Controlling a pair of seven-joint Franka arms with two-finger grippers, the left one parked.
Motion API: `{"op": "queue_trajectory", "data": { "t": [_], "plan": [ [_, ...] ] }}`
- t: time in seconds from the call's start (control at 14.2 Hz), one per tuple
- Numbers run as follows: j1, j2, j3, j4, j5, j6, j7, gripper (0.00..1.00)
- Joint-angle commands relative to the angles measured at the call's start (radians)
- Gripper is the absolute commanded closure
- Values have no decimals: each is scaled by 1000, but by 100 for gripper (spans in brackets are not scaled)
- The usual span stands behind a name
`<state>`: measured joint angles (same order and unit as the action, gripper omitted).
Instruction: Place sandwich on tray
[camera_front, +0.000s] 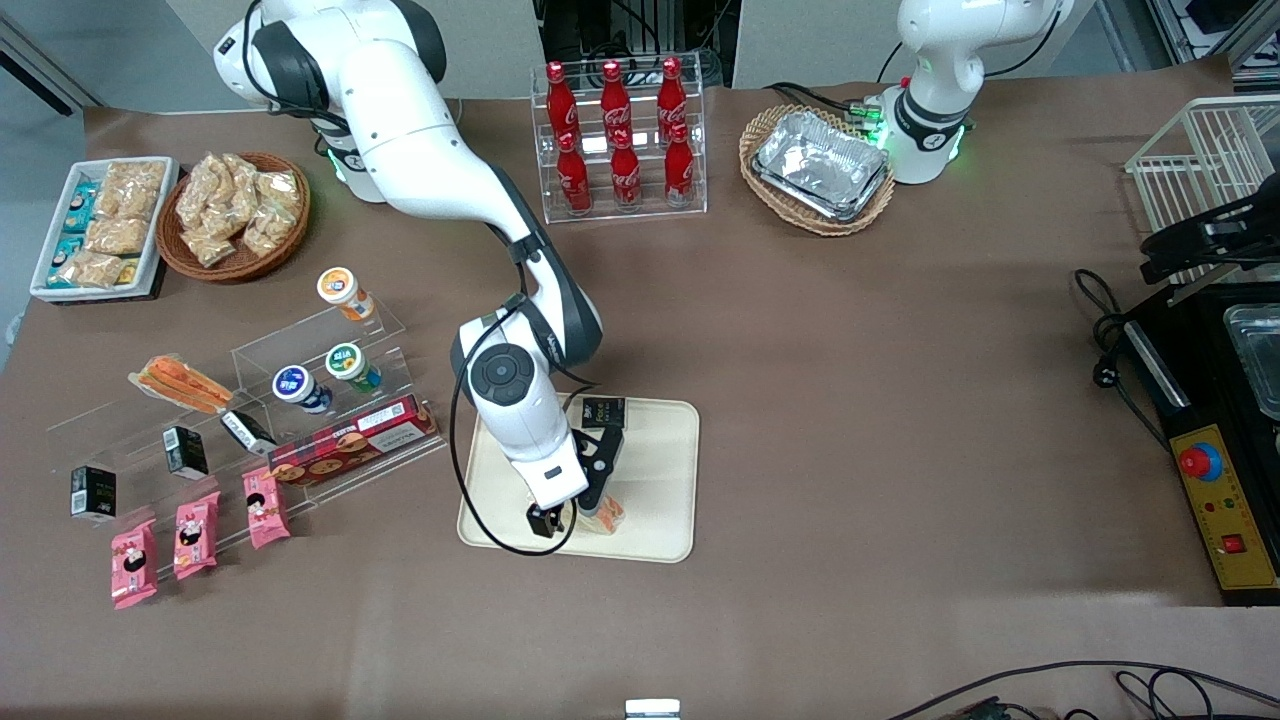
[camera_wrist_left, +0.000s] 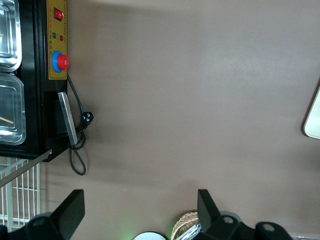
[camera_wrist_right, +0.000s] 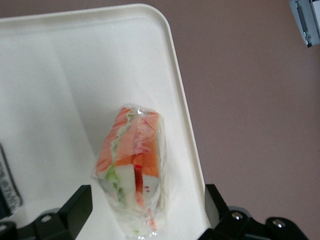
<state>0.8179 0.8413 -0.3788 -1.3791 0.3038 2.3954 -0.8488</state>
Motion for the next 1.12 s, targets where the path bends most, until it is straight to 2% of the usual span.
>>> {"op": "queue_trajectory", "data": {
  "t": [0.0,0.7,0.84,1.05],
  "plan": [
    [-11,-89,5,3,6,-128,11,0],
    [-91,-349,-9,3,27,-415,30,0],
    [-112,-392,-20,3,28,-478,80,0],
    [-109,-459,-72,3,20,-574,241,0]
  ]
}}
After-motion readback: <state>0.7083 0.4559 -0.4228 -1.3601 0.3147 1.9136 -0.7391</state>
